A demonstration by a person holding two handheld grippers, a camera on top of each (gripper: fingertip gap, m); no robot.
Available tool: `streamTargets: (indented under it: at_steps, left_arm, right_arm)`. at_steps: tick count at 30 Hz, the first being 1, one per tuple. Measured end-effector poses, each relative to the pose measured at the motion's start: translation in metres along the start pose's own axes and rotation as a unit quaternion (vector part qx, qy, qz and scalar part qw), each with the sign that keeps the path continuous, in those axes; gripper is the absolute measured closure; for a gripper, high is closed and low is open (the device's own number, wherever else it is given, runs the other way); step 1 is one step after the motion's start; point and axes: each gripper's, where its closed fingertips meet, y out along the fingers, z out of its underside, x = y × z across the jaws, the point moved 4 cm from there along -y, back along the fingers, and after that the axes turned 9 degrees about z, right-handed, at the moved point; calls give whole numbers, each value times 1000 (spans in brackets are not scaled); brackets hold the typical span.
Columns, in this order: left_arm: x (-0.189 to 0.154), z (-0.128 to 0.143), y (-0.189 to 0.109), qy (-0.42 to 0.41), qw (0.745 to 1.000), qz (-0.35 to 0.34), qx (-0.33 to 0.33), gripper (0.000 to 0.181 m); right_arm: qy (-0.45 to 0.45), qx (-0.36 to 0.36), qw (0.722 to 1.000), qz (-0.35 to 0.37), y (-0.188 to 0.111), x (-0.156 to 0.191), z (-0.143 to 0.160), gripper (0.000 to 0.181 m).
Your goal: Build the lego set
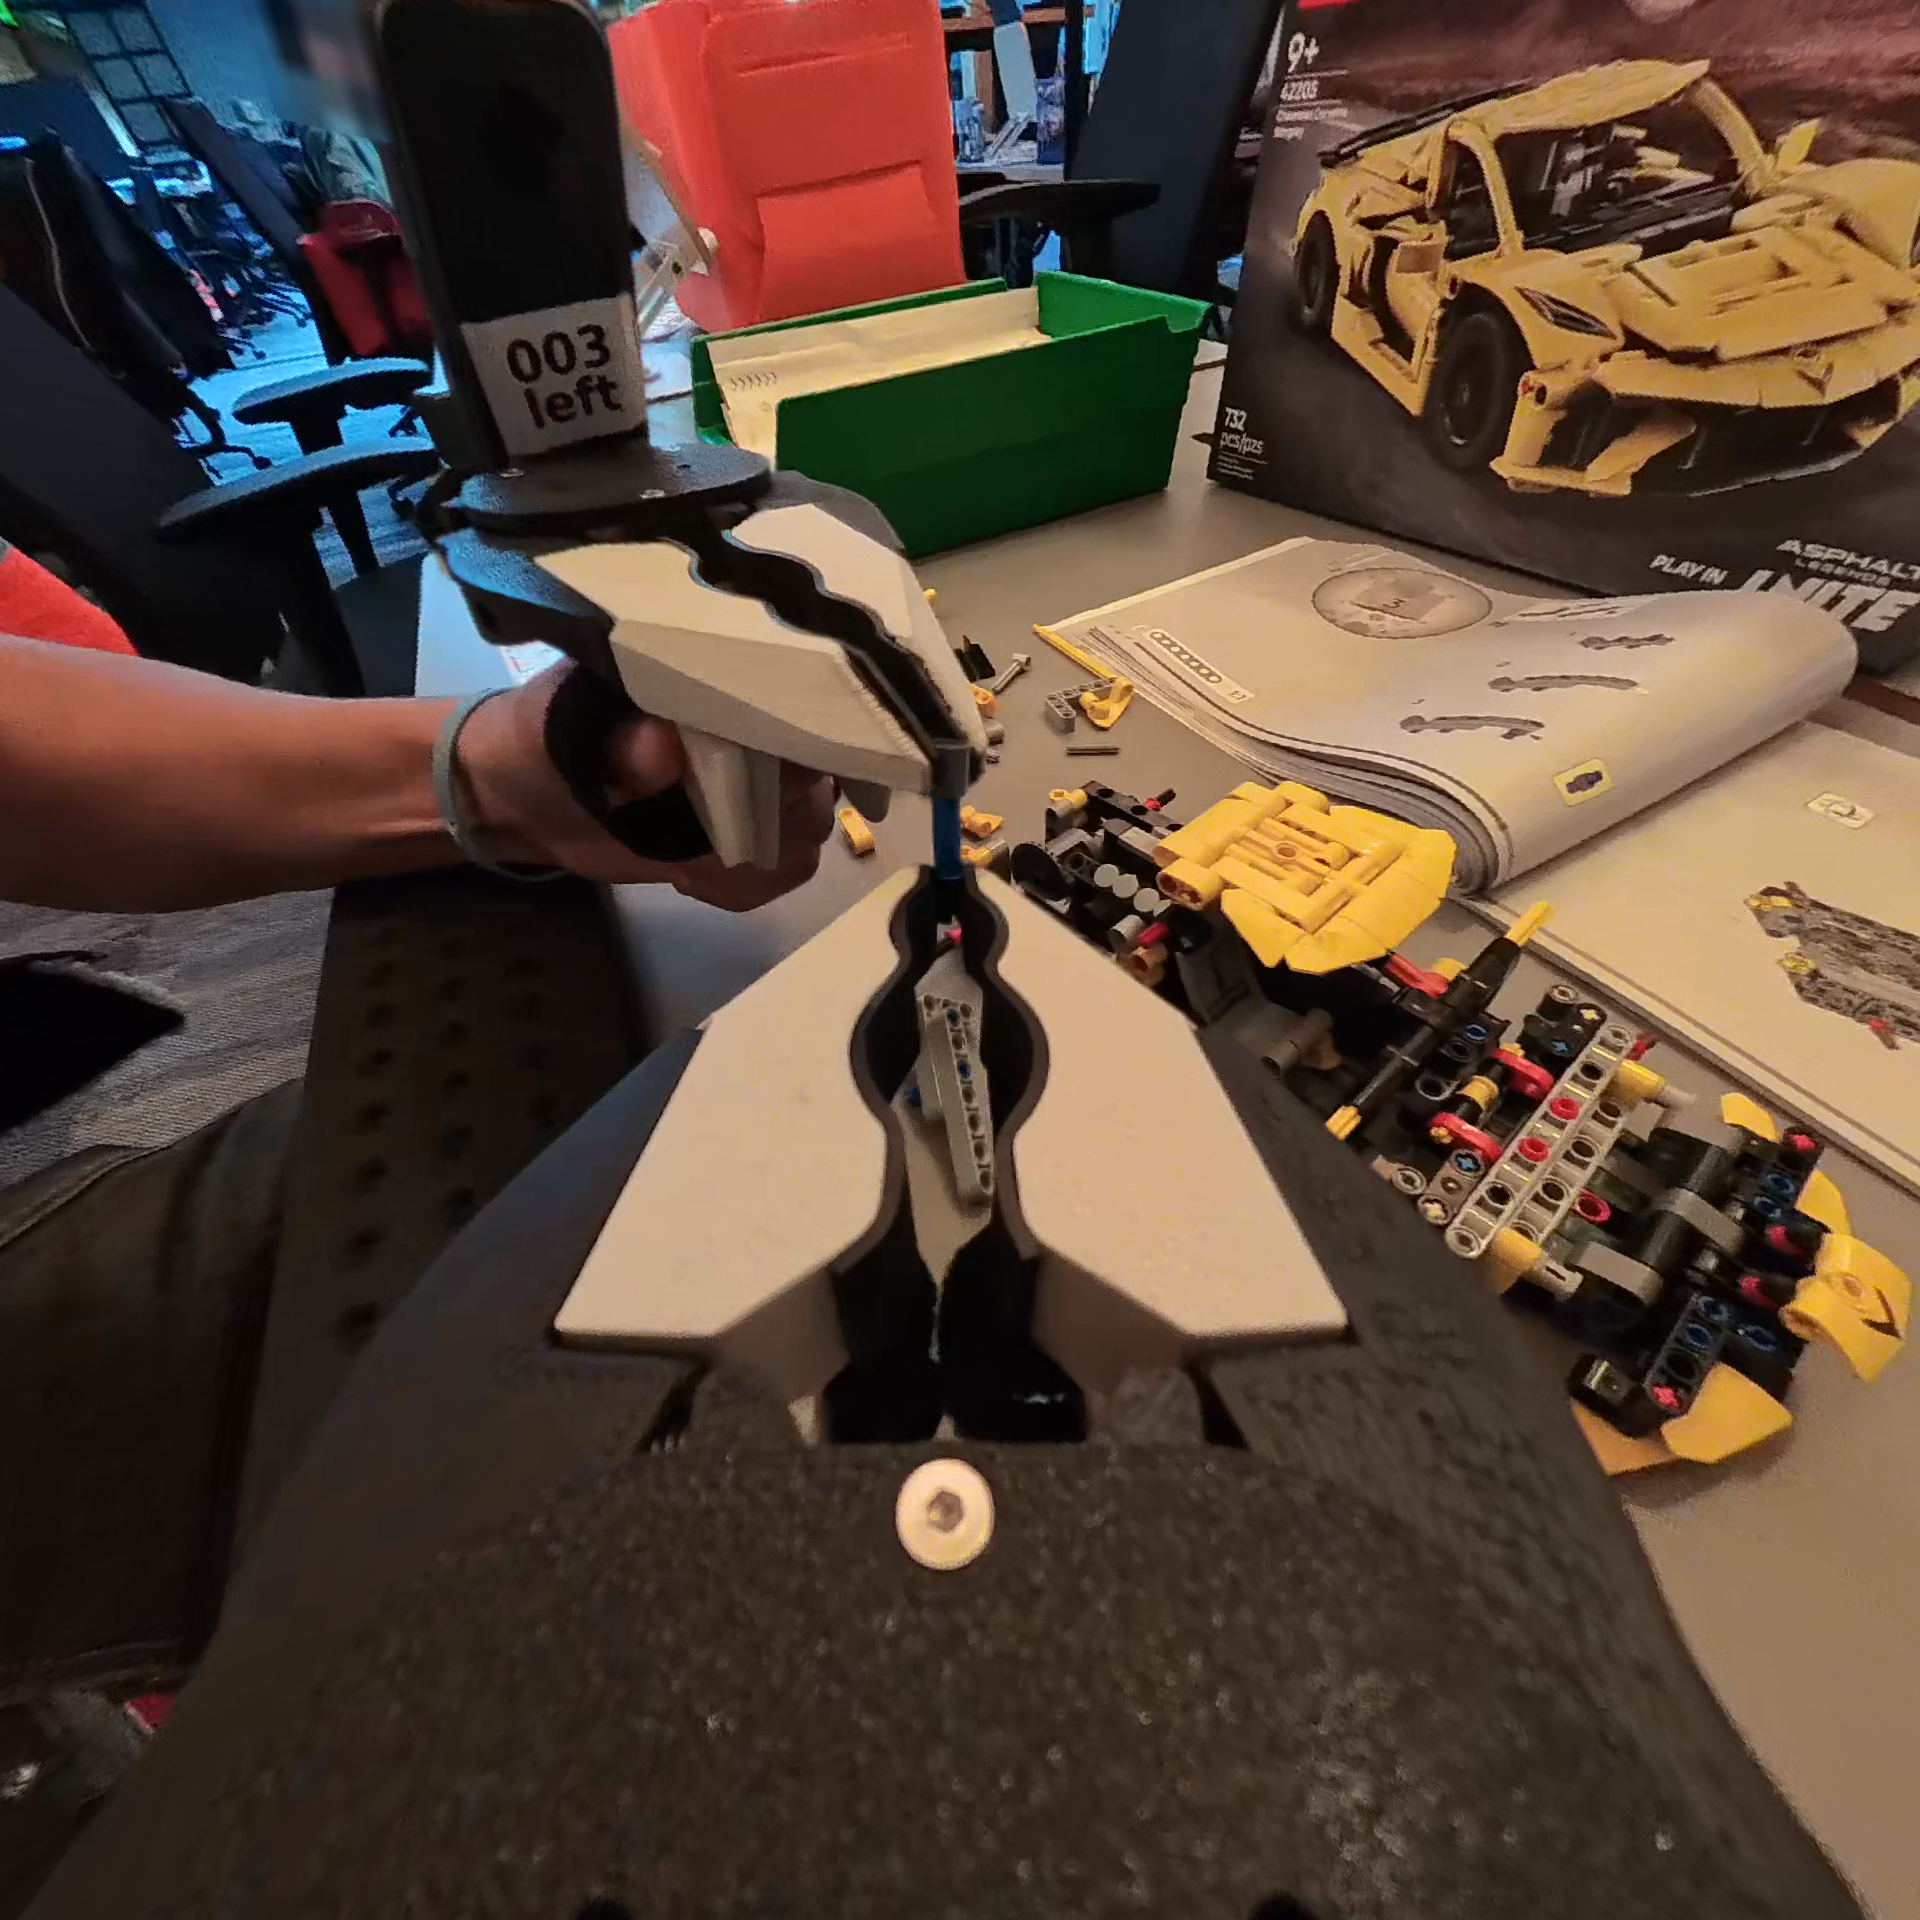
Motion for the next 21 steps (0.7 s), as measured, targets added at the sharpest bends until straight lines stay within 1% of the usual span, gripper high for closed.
streamTargets:
  at_steps: [4, 7, 10, 12, 14, 16, 21]
  left_arm:
    - [-1, -1, 0, 2, 1000, 4, -9, 174]
    - [-2, 1, 1, 18, 1000, 0, 3, 174]
    - [-3, 0, 1, 14, 1000, 3, -1, 174]
    - [-1, 1, 1, -9, 1000, 12, -10, 174]
    - [0, 1, 0, -71, 996, 45, -30, 174]
    - [1, 2, -1, -97, 993, 62, -33, 174]
    - [-2, 3, -1, -45, 998, 44, -5, 173]
  right_arm:
    - [32, -4, 999, -32, 0, 2, -1, 179]
    - [68, 1, 996, -59, -1, 2, 1, 179]
    - [58, -3, 997, -53, -1, 2, 0, 179]
    - [50, -3, 998, -47, -1, 2, 0, 179]
    - [14, -6, 999, -29, -2, 3, -1, 179]
    - [4, -4, 1000, -24, -1, 4, 0, 179]
    - [36, 3, 998, -52, -1, 5, 2, 179]
